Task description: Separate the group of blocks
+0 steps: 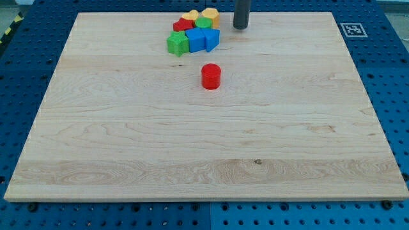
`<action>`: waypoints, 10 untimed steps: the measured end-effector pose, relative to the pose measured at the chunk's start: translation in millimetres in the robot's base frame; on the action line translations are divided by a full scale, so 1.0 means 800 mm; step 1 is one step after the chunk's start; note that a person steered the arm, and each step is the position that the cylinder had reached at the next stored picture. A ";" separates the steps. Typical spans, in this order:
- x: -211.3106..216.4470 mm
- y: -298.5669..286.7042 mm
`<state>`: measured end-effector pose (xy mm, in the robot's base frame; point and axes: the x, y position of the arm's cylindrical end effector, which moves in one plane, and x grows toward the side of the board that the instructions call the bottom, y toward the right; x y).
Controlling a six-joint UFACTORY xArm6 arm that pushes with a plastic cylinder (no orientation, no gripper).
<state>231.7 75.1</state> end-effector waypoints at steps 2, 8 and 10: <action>-0.049 -0.024; -0.013 -0.148; 0.063 -0.089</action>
<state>282.0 4.2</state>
